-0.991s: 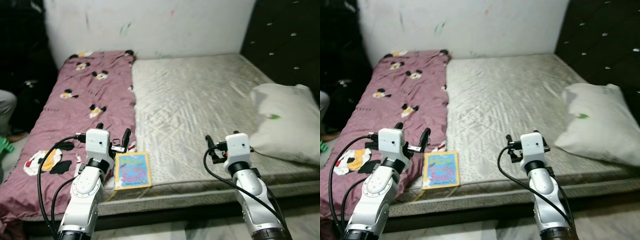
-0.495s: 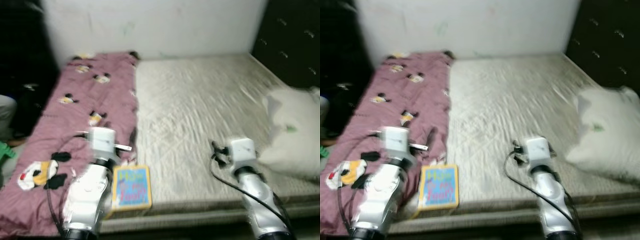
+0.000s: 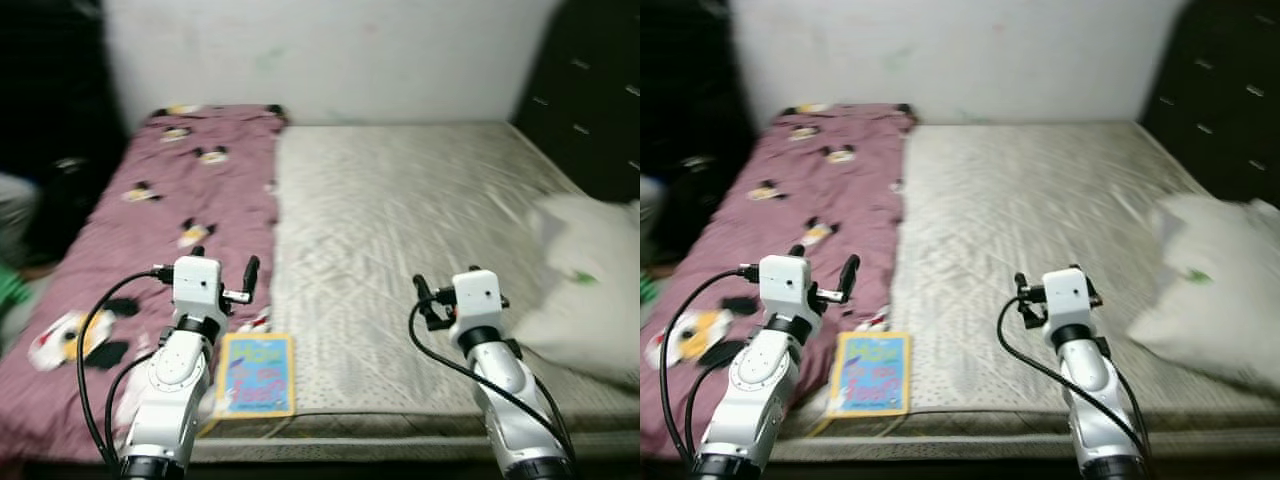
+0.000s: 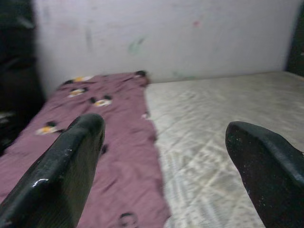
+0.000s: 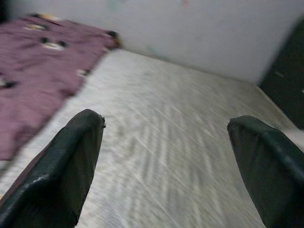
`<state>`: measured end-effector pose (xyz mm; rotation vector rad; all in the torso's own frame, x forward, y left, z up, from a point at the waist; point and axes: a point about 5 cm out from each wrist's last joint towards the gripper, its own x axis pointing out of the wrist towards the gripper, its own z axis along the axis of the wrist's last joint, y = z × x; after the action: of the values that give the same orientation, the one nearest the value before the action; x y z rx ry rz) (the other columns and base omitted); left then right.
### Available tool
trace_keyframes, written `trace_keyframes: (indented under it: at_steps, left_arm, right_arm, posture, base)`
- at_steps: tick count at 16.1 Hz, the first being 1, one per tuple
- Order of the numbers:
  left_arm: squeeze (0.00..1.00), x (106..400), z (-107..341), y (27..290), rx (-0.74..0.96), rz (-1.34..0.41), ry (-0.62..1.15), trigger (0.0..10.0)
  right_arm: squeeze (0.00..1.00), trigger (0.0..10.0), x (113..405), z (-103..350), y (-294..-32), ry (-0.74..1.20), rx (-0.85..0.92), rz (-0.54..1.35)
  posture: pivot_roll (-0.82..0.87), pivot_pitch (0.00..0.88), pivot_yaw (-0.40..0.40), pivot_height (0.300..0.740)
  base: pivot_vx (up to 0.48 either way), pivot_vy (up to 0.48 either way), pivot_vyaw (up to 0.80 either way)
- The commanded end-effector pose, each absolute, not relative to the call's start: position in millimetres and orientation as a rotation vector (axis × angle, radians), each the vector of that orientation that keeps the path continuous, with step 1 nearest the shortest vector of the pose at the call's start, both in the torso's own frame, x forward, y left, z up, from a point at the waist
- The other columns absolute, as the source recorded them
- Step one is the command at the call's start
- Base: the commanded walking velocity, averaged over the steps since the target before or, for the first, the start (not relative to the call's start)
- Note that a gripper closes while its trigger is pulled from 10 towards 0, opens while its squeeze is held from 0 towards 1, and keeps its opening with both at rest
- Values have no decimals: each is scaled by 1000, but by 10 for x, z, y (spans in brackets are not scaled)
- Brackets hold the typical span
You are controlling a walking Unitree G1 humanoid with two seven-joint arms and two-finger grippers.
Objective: Clean up the room
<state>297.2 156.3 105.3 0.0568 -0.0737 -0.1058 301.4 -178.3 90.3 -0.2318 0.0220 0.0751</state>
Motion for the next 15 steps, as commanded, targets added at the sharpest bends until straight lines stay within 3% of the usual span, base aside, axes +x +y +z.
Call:
trace_keyframes:
  at_steps: [1, 8, 9, 10, 12, 14, 15]
  left_arm:
    - [0, 2990, 1056, 1579, 68, -103, -73, 10000]
    - [0, 3019, 1065, 1595, 20, -87, -80, 10000]
    - [565, 3016, 1081, 1611, -22, -92, -100, 10000]
    - [1000, 3018, 1087, 1614, -21, -91, -104, 10000]
    - [1000, 3027, 1069, 1625, -16, -78, -86, 10000]
    - [1000, 3033, 1055, 1655, -13, -54, -74, 10000]
    - [1000, 3034, 1055, 1659, -11, -52, -76, 10000]
  right_arm:
    - [0, 10000, 3034, 931, -1753, 9, -231, 87]
    - [0, 10000, 3079, 963, -1766, -3, -224, 80]
    - [0, 6353, 3082, 972, -1761, -12, -213, 81]
    - [0, 0, 3084, 974, -1759, -13, -210, 83]
    - [0, 0, 3089, 976, -1758, -14, -211, 83]
    - [0, 2235, 3090, 977, -1757, -15, -209, 84]
    - [0, 7608, 3090, 977, -1756, -15, -210, 85]
  posture:
    - [-120, 0, 19, 740]
    - [-116, 0, 12, 740]
    - [-116, 0, 13, 740]
    - [-116, 0, 13, 740]
    - [-117, 0, 14, 740]
    - [-117, 0, 15, 740]
    - [-117, 0, 15, 740]
  base:
    - [0, 0, 569]
    - [0, -77, 0]
    - [0, 0, 0]
    - [0, 0, 0]
    - [0, 0, 0]
    - [0, 0, 0]
    - [0, 0, 0]
